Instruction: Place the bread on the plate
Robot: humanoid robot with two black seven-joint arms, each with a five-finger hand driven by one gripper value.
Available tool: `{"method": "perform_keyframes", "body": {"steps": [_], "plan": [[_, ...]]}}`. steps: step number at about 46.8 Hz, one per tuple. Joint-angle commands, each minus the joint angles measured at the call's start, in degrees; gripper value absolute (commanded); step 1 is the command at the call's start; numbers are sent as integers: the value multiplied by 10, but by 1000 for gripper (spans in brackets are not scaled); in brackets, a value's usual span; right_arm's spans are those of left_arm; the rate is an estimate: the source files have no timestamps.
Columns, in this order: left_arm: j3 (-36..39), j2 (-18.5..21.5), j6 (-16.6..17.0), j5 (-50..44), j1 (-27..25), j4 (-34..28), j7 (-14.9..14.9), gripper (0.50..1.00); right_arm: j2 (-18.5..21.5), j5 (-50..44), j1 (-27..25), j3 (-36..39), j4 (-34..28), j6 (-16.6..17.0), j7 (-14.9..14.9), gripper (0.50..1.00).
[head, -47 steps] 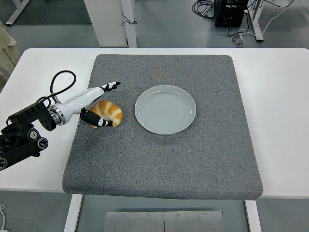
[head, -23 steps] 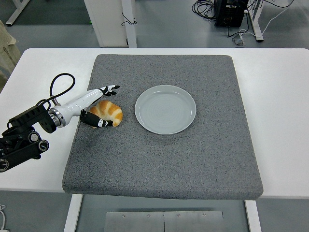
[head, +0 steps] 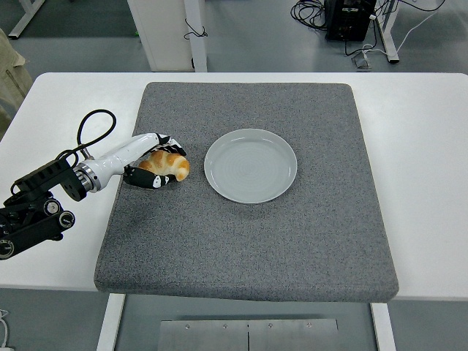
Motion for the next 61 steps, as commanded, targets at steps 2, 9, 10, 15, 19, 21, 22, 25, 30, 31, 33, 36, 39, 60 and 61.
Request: {"method": "perform_keyframes", "body": {"steps": [2, 9, 10, 15, 19, 21, 22, 25, 30, 31, 33, 36, 39, 60, 61], "plan": [[0, 0, -2, -1, -5, 0, -3, 500, 0, 0, 0, 0, 0, 0, 0, 1000], [-5, 2, -3, -2, -25, 0, -1, 500, 0, 0, 0, 0, 0, 0, 0, 1000], [-6, 3, -5, -3, -32, 0, -1, 500, 0, 0, 0, 0, 0, 0, 0, 1000], [-3, 8, -17, -23, -72, 0, 1, 500, 0, 0, 0, 0, 1, 0, 0, 1000], [0, 11, -34, -48, -109, 0, 3, 500, 0, 0, 0, 0, 0, 0, 0, 1000], [1, 12, -44, -55, -125, 0, 3, 500, 0, 0, 0, 0, 0, 0, 0, 1000], [1, 16, -48, -56, -132, 0, 3, 500, 0, 0, 0, 0, 0, 0, 0, 1000], [0, 25, -61, -58, -149, 0, 4, 500, 0, 0, 0, 0, 0, 0, 0, 1000], [1, 30, -74, -58, -178, 0, 4, 500, 0, 0, 0, 0, 0, 0, 0, 1000], [1, 29, -76, -58, -183, 1, 4, 500, 0, 0, 0, 0, 0, 0, 0, 1000], [1, 29, -81, -59, -191, 2, 4, 500, 0, 0, 0, 0, 0, 0, 0, 1000], [0, 27, -84, -58, -207, 5, 4, 500, 0, 0, 0, 0, 0, 0, 0, 1000], [1, 25, -88, -58, -224, 6, 4, 500, 0, 0, 0, 0, 0, 0, 0, 1000], [1, 11, -109, -48, -271, 15, 6, 500, 0, 0, 0, 0, 0, 0, 0, 1000], [2, 8, -109, -48, -273, 15, 6, 500, 0, 0, 0, 0, 0, 0, 0, 1000]]}}
